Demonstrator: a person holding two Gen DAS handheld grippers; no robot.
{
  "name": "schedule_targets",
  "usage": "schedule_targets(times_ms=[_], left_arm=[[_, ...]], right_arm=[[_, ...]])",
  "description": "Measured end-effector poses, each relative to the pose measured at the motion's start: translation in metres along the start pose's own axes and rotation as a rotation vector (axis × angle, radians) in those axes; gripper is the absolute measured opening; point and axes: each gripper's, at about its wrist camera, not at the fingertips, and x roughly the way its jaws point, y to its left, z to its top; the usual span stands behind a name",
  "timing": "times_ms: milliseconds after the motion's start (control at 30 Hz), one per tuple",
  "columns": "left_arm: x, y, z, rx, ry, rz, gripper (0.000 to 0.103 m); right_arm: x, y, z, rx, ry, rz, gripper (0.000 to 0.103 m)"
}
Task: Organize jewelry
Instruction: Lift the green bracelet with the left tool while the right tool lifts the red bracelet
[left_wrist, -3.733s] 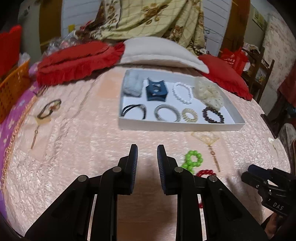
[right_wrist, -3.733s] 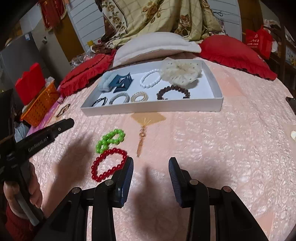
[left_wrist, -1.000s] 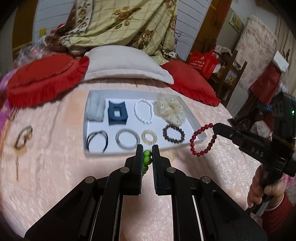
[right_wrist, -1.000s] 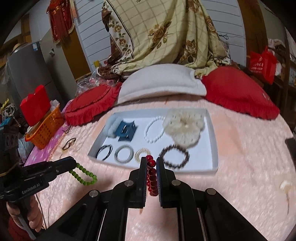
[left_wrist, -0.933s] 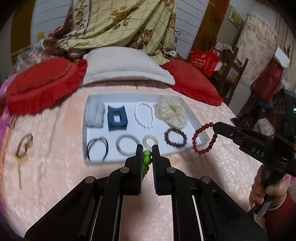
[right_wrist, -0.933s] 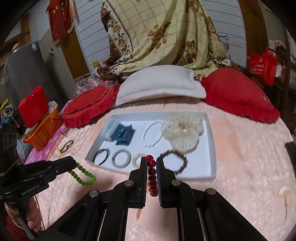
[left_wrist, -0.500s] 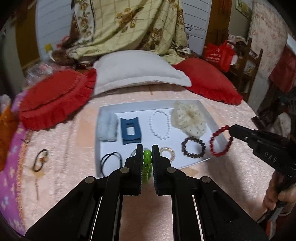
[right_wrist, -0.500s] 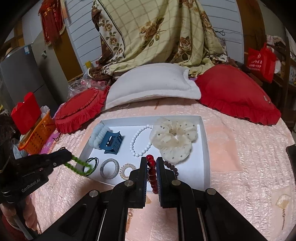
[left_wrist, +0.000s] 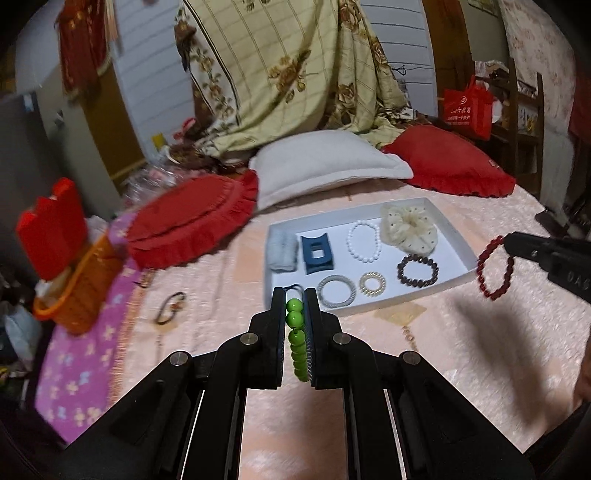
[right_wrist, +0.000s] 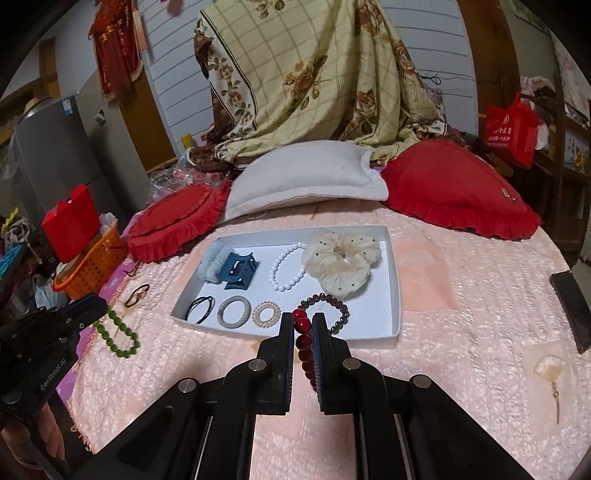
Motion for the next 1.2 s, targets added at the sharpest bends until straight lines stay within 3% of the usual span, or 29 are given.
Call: schedule_targets(times_ms=[233, 600, 933, 1200], left_arm=[[-0.035, 0.009, -0.020, -0.062, -0.005, -0.002, 0.008], [-0.056, 0.024, -0.059, -0.183, 0.035, -0.014, 0.008], [-0.046, 0.025, -0.068, -0.192, 0.088, 0.019, 0.008], [-0.026, 0.001, -0.067, -0.114, 0.114, 0.042, 0.008]], right_arm=[[-0.027, 0.004, -0.018, -0.014, -0.029, 0.033, 0.009], [-0.024, 0.035, -0.047, -0.082, 0.010, 0.064, 0.009], [-0.034, 0.041, -0.053, -0.066, 0.000, 0.092, 0.009], [-0.027, 0.030, -0.053, -0.056, 0.016, 0.065, 0.009]])
